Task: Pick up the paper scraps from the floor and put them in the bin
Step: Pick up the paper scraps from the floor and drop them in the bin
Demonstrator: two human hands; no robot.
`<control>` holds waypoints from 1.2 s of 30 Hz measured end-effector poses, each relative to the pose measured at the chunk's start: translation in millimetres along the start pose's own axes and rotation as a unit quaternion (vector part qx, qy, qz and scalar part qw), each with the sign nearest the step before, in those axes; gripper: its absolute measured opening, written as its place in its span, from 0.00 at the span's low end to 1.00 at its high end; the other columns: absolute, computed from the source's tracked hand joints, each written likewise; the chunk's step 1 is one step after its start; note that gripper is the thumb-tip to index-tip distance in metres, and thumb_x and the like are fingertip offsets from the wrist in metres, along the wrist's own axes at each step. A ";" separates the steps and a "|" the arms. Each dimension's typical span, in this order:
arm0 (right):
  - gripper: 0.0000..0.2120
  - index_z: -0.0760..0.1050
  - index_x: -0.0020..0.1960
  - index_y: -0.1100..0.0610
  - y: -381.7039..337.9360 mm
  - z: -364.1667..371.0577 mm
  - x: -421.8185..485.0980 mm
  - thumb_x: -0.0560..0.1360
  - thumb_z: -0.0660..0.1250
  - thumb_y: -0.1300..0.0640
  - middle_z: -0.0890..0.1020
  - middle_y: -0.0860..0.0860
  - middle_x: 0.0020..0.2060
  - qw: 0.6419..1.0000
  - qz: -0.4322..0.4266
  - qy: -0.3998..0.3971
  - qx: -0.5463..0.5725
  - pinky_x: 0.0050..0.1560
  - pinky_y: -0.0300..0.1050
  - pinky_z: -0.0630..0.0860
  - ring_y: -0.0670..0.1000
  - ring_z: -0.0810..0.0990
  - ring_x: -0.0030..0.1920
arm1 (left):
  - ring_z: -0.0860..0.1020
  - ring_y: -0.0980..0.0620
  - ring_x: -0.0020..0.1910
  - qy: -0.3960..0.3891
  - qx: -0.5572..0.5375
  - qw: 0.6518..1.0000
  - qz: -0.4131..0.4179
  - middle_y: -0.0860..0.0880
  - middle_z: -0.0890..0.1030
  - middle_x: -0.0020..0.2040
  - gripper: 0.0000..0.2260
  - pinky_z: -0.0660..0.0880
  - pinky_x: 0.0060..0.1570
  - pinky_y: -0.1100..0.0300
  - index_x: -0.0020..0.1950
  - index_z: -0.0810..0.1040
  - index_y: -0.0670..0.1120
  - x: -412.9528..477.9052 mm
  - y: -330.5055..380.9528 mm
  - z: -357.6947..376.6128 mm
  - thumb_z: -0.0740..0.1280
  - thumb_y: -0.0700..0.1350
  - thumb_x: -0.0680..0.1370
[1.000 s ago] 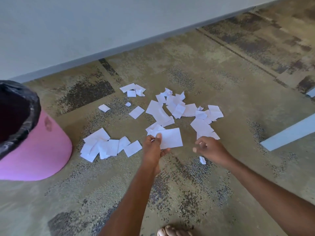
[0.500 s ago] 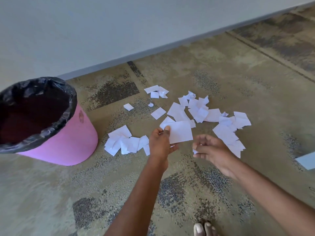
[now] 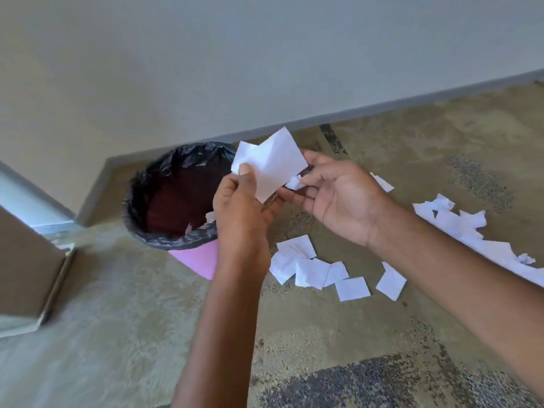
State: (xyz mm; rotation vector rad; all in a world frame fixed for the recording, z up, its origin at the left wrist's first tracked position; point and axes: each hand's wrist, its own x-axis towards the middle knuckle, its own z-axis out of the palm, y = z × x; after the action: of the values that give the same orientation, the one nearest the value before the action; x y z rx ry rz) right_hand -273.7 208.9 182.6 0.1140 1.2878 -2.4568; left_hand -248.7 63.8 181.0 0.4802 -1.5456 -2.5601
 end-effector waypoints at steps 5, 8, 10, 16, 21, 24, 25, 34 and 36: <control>0.25 0.77 0.71 0.65 7.7 50.4 37.7 0.76 0.59 0.72 0.83 0.60 0.58 0.997 0.033 -0.056 -0.032 0.72 0.55 0.77 0.57 0.81 0.58 | 0.87 0.41 0.59 0.056 0.001 0.998 0.008 0.41 0.87 0.61 0.08 0.84 0.59 0.46 0.63 0.78 0.43 24.6 37.1 -31.4 0.64 0.45 0.87; 0.23 0.79 0.69 0.62 18.0 62.0 50.7 0.77 0.60 0.70 0.82 0.60 0.57 0.996 0.056 -0.054 -0.050 0.66 0.53 0.77 0.57 0.78 0.55 | 0.87 0.46 0.59 0.081 -0.001 0.997 0.003 0.44 0.86 0.63 0.11 0.80 0.67 0.45 0.67 0.78 0.45 28.9 43.0 -44.2 0.66 0.46 0.86; 0.22 0.76 0.70 0.60 22.8 63.6 56.1 0.78 0.61 0.70 0.80 0.61 0.59 0.997 0.061 -0.037 -0.037 0.66 0.54 0.78 0.57 0.78 0.55 | 0.87 0.47 0.58 0.089 0.002 0.996 -0.006 0.44 0.86 0.62 0.12 0.78 0.69 0.46 0.67 0.79 0.44 28.6 44.3 -49.0 0.66 0.48 0.86; 0.28 0.72 0.75 0.61 24.9 54.2 52.6 0.75 0.67 0.69 0.76 0.62 0.61 0.998 0.055 -0.022 -0.005 0.72 0.57 0.77 0.60 0.78 0.61 | 0.81 0.42 0.68 0.092 0.003 0.995 -0.025 0.43 0.81 0.68 0.16 0.75 0.73 0.43 0.69 0.77 0.44 25.3 43.7 -55.3 0.68 0.51 0.85; 0.31 0.70 0.78 0.61 18.7 38.7 39.9 0.75 0.67 0.67 0.72 0.64 0.73 0.998 0.039 -0.039 0.022 0.75 0.57 0.75 0.64 0.67 0.79 | 0.65 0.32 0.80 0.142 0.000 0.989 -0.034 0.38 0.59 0.84 0.32 0.73 0.74 0.41 0.84 0.60 0.42 16.4 41.1 -48.7 0.68 0.51 0.85; 0.23 0.73 0.75 0.62 12.2 17.5 32.2 0.80 0.64 0.68 0.76 0.64 0.72 0.999 0.017 -0.040 0.002 0.70 0.56 0.80 0.64 0.75 0.75 | 0.76 0.38 0.73 0.131 0.014 0.991 0.001 0.40 0.73 0.77 0.23 0.79 0.69 0.45 0.78 0.70 0.42 3.1 36.3 -40.1 0.69 0.48 0.85; 0.22 0.74 0.75 0.62 11.4 5.8 29.4 0.81 0.65 0.68 0.77 0.64 0.71 0.999 0.012 -0.039 -0.012 0.69 0.57 0.80 0.63 0.78 0.73 | 0.81 0.40 0.68 0.113 0.022 0.993 0.016 0.41 0.79 0.71 0.18 0.81 0.66 0.47 0.74 0.75 0.42 -0.3 32.6 -37.9 0.69 0.46 0.85; 0.16 0.80 0.66 0.60 58.6 -155.5 3.5 0.79 0.73 0.66 0.85 0.61 0.63 0.974 0.047 0.104 -0.193 0.59 0.57 0.85 0.61 0.86 0.62 | 0.84 0.49 0.52 -0.081 0.248 0.965 0.001 0.44 0.88 0.54 0.05 0.81 0.55 0.51 0.59 0.84 0.46 6.1 -80.0 -36.2 0.70 0.43 0.84; 0.14 0.81 0.63 0.57 79.6 -184.8 -2.3 0.78 0.75 0.65 0.86 0.58 0.57 0.943 0.059 0.139 -0.295 0.58 0.58 0.86 0.59 0.86 0.60 | 0.84 0.49 0.55 -0.079 0.331 0.940 0.003 0.51 0.87 0.54 0.06 0.81 0.57 0.50 0.58 0.84 0.50 17.9 -118.7 -48.9 0.71 0.42 0.83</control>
State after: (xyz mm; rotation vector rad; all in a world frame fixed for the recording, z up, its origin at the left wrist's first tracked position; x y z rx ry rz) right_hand -261.1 317.8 13.9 0.3767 2.0158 -1.9031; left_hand -241.9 74.4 52.0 0.3201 -2.4576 -2.0501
